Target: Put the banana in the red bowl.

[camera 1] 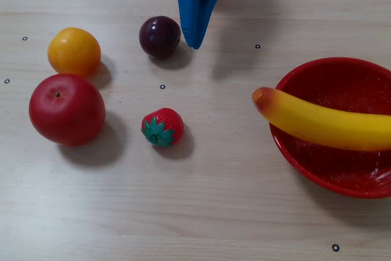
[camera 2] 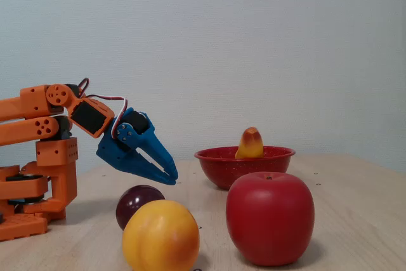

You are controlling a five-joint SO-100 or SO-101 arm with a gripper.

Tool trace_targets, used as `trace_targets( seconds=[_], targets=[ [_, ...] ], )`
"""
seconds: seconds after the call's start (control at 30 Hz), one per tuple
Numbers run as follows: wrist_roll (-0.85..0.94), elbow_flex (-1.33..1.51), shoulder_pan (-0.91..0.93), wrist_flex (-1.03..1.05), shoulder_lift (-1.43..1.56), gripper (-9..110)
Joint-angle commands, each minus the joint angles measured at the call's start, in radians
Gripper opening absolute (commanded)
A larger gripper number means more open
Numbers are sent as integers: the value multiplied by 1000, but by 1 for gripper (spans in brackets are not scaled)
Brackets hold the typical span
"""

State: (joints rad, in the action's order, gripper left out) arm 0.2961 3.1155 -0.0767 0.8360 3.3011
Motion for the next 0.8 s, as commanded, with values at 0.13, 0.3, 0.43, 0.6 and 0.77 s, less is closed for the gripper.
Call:
trace_targets(
  seconds=[0.13, 0.3, 0.43, 0.6, 0.77],
  targets=[
    [23, -49, 37, 64, 9, 0],
    [107, -49, 35, 71, 9, 0],
    [94, -49, 31, 72, 9, 0],
    [87, -49, 35, 72, 9, 0],
    [80, -49, 40, 72, 9, 0]
  ],
)
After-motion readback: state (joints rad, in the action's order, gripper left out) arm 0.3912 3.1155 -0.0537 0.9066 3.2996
